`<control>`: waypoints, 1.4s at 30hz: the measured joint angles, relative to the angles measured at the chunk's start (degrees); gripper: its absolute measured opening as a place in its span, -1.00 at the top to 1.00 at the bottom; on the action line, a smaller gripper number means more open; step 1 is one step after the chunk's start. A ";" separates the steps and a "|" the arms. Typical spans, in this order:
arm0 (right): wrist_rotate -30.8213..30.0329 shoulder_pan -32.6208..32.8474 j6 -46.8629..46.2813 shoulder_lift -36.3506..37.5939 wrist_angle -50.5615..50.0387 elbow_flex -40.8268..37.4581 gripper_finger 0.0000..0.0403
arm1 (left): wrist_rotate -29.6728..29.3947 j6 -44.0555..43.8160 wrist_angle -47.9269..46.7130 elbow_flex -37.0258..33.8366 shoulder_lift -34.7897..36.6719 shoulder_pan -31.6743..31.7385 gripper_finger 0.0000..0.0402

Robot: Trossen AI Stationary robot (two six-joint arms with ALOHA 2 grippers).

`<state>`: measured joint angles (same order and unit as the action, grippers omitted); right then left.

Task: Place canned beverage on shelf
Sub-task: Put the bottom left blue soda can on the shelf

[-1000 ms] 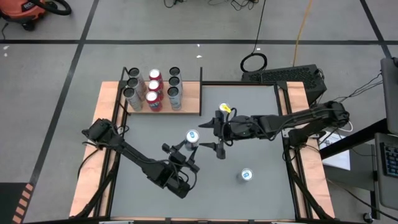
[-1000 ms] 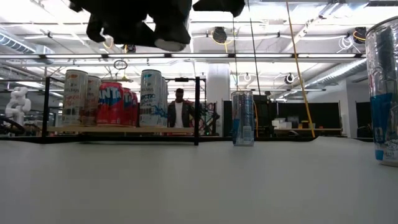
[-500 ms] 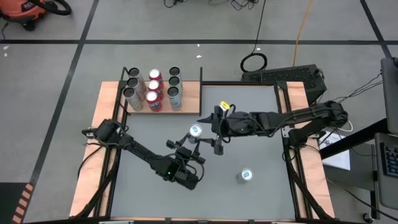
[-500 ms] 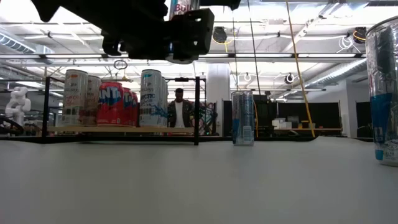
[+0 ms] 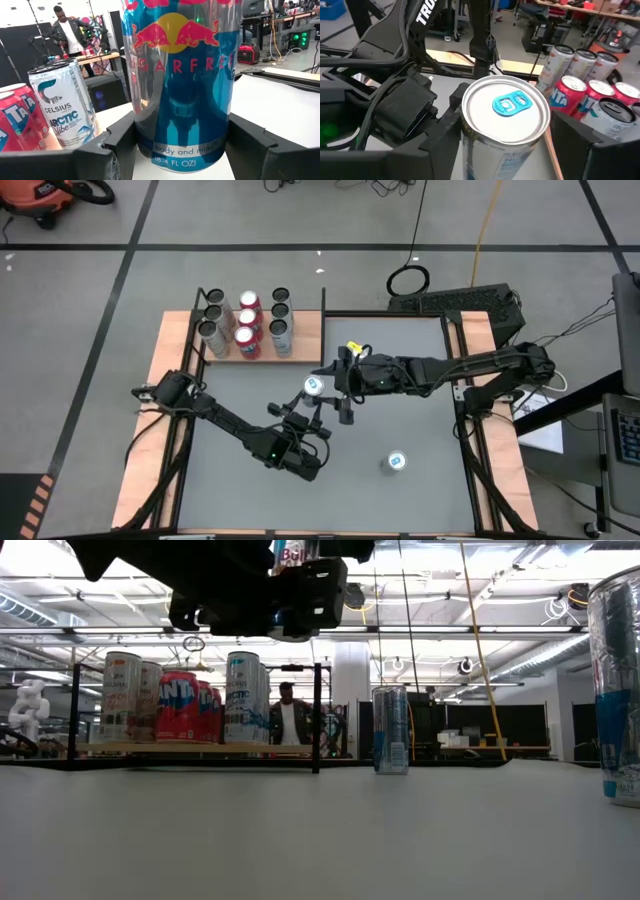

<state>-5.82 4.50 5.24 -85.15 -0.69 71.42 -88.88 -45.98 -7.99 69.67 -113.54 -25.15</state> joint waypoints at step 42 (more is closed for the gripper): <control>12.26 -0.79 9.26 1.01 -0.86 -0.09 0.23 | -1.17 -0.17 0.36 0.04 0.09 -2.03 -0.49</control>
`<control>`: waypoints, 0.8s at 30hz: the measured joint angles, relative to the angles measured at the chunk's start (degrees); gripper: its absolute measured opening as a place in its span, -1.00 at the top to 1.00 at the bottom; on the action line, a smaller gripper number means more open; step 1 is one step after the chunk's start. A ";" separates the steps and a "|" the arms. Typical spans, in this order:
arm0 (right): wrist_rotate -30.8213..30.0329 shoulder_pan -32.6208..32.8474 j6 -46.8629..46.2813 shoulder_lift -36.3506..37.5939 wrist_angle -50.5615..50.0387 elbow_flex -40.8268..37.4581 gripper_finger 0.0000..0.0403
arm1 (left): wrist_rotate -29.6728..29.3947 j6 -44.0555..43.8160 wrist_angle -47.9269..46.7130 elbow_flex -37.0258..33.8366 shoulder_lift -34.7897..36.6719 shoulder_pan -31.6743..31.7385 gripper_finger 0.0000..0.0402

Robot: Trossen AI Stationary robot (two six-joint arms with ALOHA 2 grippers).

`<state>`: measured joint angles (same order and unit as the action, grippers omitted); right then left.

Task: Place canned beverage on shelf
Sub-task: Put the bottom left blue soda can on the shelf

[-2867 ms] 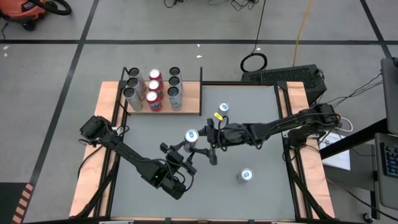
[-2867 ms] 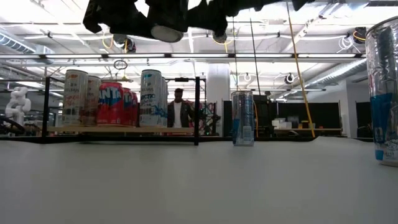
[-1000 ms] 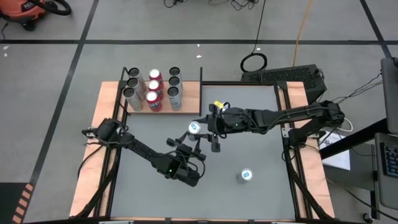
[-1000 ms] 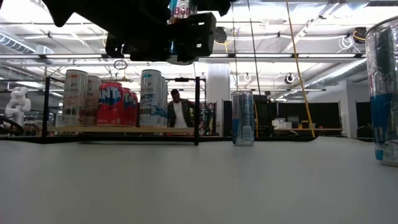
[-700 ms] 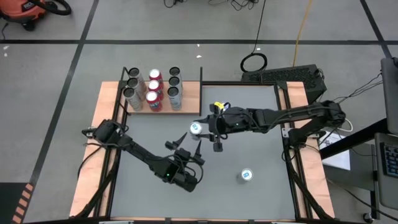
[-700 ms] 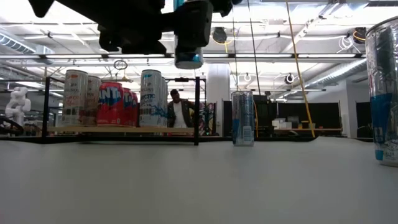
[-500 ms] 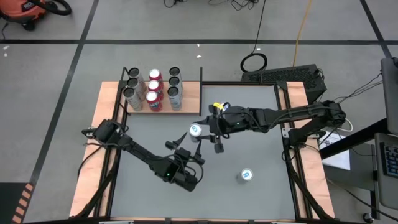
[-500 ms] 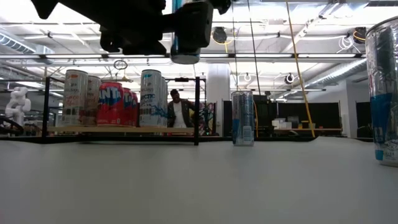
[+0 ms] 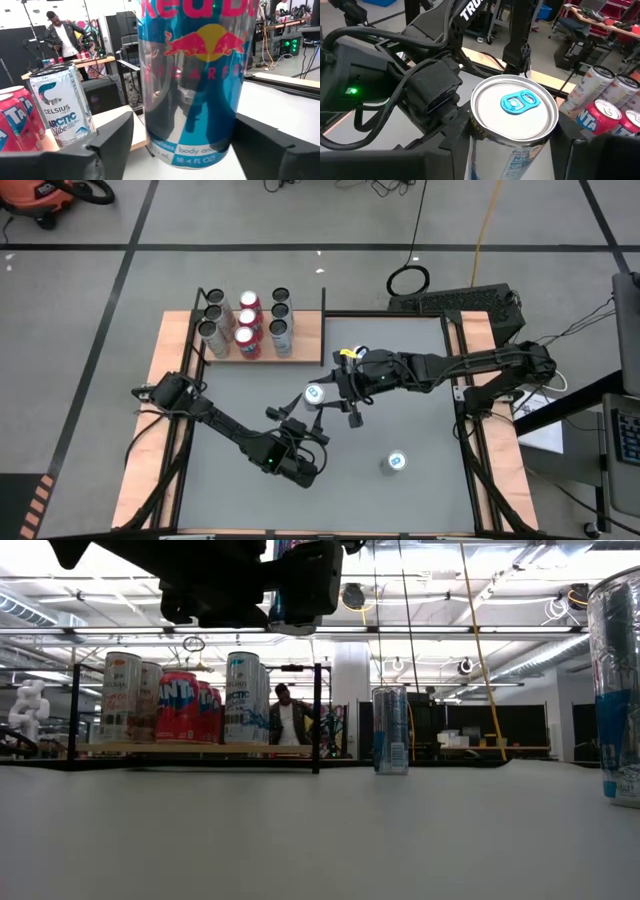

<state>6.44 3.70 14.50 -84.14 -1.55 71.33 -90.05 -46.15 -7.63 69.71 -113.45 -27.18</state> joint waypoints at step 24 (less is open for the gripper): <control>-5.10 0.04 -11.00 0.11 -0.20 0.09 -0.18 | -0.12 0.13 1.29 -0.06 0.00 1.57 -0.09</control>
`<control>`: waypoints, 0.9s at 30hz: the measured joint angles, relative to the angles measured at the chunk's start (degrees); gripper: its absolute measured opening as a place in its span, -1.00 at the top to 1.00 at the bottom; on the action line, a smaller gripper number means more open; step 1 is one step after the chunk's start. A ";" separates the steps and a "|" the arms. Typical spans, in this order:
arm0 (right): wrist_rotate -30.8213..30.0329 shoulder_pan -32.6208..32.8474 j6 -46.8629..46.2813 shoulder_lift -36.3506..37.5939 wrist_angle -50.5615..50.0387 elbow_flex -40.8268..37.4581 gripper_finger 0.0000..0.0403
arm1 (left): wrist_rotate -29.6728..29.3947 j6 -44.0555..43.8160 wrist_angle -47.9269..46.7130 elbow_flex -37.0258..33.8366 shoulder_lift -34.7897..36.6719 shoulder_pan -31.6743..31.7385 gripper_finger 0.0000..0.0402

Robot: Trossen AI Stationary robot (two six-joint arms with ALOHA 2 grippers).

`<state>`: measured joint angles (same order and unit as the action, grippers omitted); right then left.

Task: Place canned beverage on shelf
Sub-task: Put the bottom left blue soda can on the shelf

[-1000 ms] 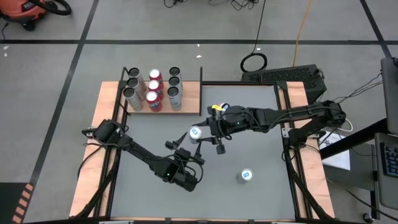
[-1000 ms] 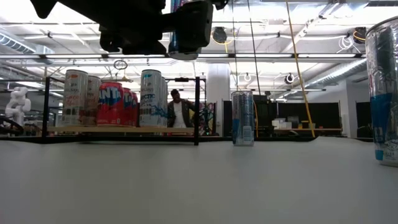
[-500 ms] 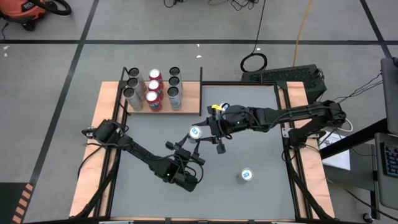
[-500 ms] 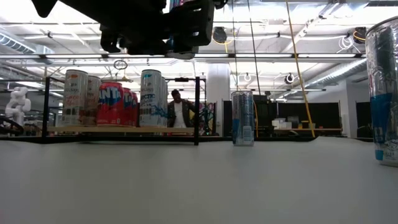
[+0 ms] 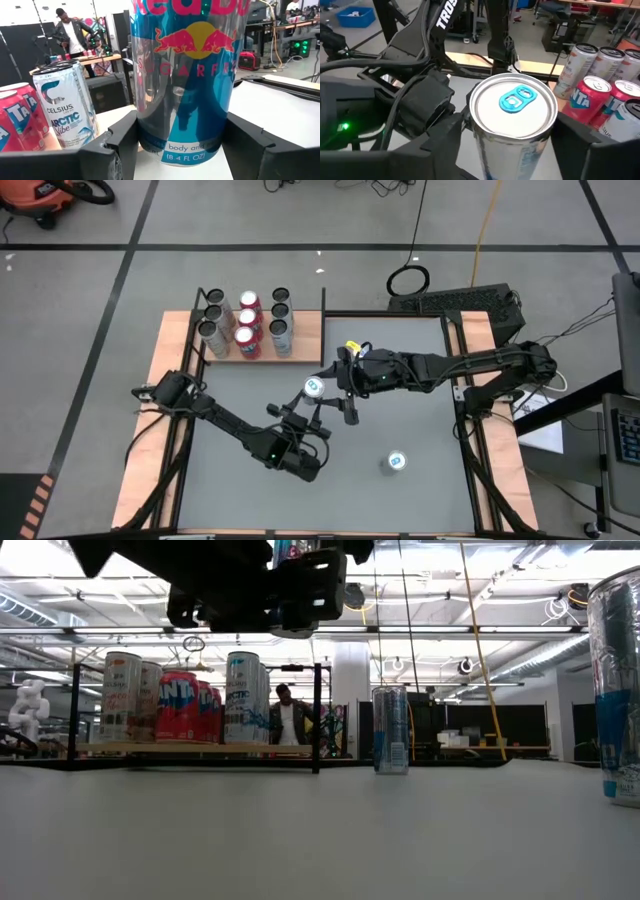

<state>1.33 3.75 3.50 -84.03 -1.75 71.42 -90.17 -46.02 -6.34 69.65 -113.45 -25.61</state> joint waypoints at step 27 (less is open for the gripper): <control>-5.76 -0.02 4.65 -0.57 1.67 0.00 -0.26 | 1.24 1.84 1.96 0.00 0.00 2.68 -0.09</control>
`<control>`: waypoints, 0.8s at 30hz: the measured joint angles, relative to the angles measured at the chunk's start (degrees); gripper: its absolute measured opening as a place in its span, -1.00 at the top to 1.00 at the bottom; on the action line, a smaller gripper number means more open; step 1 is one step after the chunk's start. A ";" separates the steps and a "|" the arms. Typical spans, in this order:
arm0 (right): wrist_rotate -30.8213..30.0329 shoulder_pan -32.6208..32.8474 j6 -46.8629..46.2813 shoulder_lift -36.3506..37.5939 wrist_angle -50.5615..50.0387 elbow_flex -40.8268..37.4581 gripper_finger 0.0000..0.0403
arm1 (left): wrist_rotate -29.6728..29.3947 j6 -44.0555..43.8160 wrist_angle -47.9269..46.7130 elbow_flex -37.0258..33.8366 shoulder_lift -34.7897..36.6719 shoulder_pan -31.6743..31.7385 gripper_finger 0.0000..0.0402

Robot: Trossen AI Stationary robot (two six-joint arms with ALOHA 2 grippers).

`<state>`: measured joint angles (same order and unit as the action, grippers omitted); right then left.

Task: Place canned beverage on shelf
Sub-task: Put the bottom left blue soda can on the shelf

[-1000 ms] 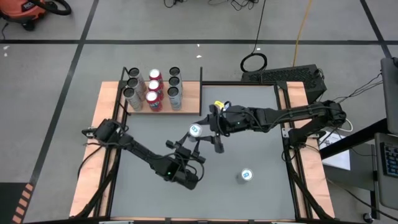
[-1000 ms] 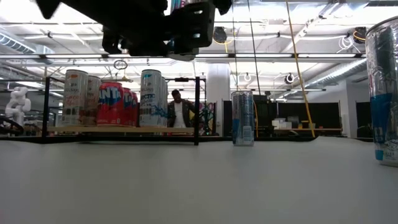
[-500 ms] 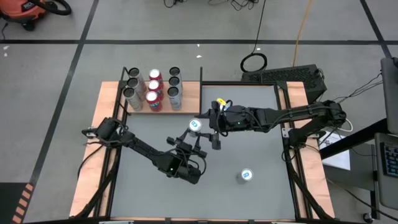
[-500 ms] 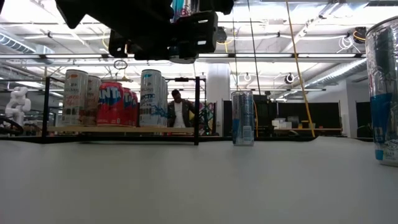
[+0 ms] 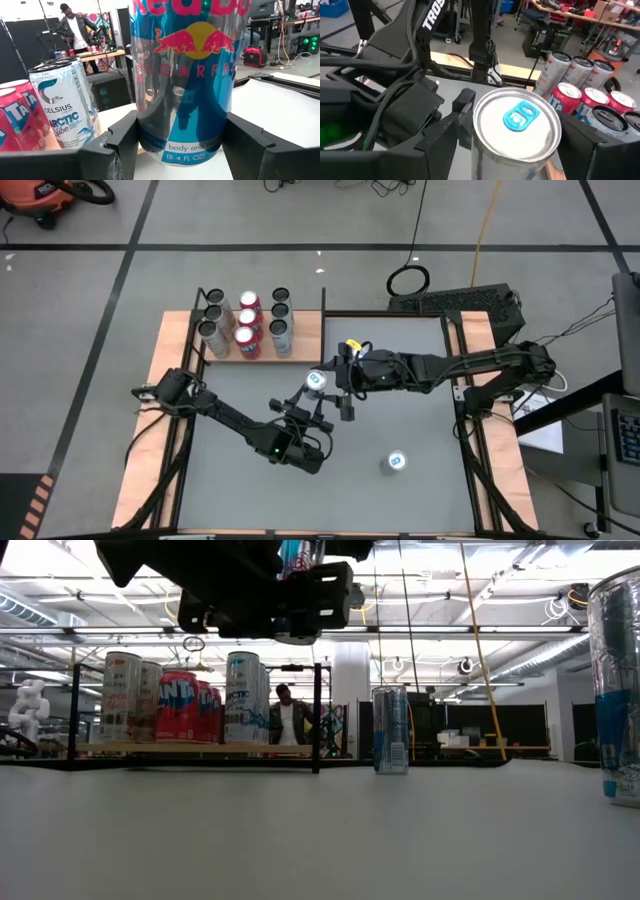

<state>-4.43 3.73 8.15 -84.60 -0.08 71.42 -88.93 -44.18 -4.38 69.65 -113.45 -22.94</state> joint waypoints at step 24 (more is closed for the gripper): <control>2.87 -1.50 1.48 -0.07 -3.30 -0.04 0.25 | 2.97 -0.29 0.28 0.00 1.15 -1.13 -0.42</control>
<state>-1.56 2.23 9.63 -84.67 -3.38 71.37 -85.96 -44.46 -4.10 69.65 -112.30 -24.07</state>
